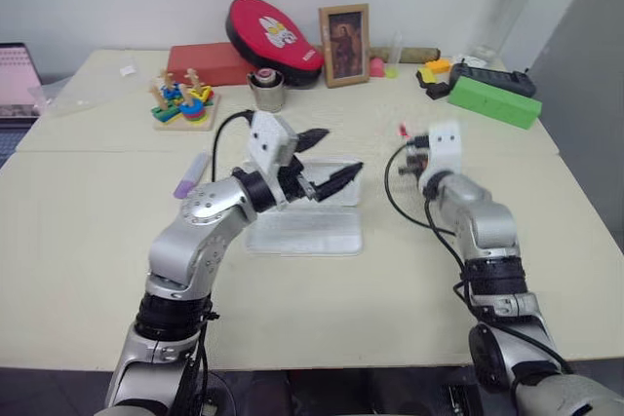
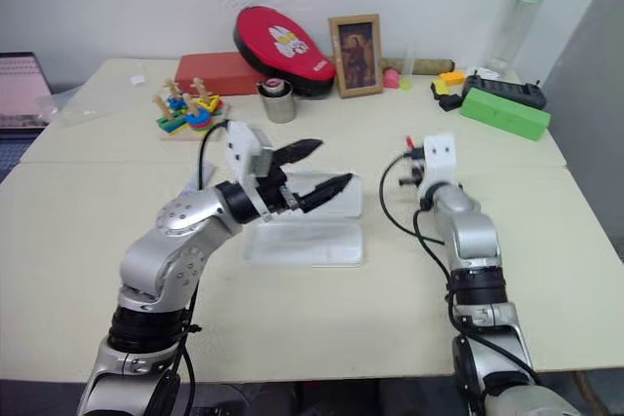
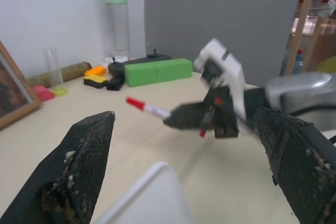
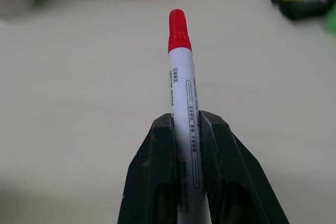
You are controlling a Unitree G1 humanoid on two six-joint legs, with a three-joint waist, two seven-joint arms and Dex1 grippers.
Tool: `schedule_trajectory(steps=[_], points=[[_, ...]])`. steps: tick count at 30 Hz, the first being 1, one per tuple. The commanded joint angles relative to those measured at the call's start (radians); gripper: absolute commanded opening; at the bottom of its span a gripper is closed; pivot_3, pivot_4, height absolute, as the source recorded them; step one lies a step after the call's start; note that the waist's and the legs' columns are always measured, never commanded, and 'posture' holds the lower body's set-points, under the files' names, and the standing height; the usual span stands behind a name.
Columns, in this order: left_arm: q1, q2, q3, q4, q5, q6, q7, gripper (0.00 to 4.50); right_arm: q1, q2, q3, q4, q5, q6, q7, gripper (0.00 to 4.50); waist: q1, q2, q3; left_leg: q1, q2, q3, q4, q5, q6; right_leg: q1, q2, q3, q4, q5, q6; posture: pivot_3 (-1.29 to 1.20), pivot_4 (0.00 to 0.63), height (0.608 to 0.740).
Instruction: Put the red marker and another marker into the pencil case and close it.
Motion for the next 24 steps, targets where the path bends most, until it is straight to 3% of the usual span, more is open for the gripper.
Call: schedule_trajectory(steps=[1,5,10,15,24], points=[[0.101,0.064,0.161,-0.149,-0.084,0.049,0.031,4.50,-0.055,-0.014,0.067,-0.107,0.128,-0.030,0.235,0.30,-0.006,0.000,0.000,0.000,0.000,0.000,-0.002,0.000,0.000,0.000,0.000,0.000,-0.001,0.000,0.000,0.00,0.150,0.740],[0.329,0.135,0.367,-0.279,-0.235,0.134,0.022,4.50,-0.084,-0.113,0.236,-0.187,0.188,-0.001,0.536,0.30,-0.004,0.001,0.000,0.000,0.001,0.000,-0.005,0.000,0.000,-0.001,0.000,-0.001,-0.002,-0.002,-0.002,0.00,0.150,0.740],[0.593,0.199,0.492,-0.264,-0.188,0.088,-0.022,4.50,-0.115,-0.139,0.419,-0.119,0.111,-0.089,0.684,0.30,0.006,0.001,0.001,0.001,0.000,-0.001,-0.005,0.000,0.000,0.000,-0.002,-0.003,-0.002,-0.003,-0.003,0.00,0.150,0.740],[0.632,0.197,0.506,-0.244,-0.179,0.053,-0.011,4.50,-0.123,-0.121,0.565,0.055,-0.057,-0.260,0.698,0.30,0.017,0.000,0.000,0.001,-0.001,0.000,-0.002,0.001,-0.001,0.000,-0.002,-0.002,-0.003,-0.003,-0.001,0.00,0.150,0.740],[0.619,0.184,0.467,-0.261,-0.186,0.053,0.023,4.50,-0.141,-0.088,0.577,0.220,-0.141,-0.373,0.733,0.30,0.025,0.000,0.000,0.001,0.000,0.000,-0.005,0.001,-0.001,-0.001,-0.002,-0.002,-0.002,-0.002,-0.002,0.00,0.150,0.740]])
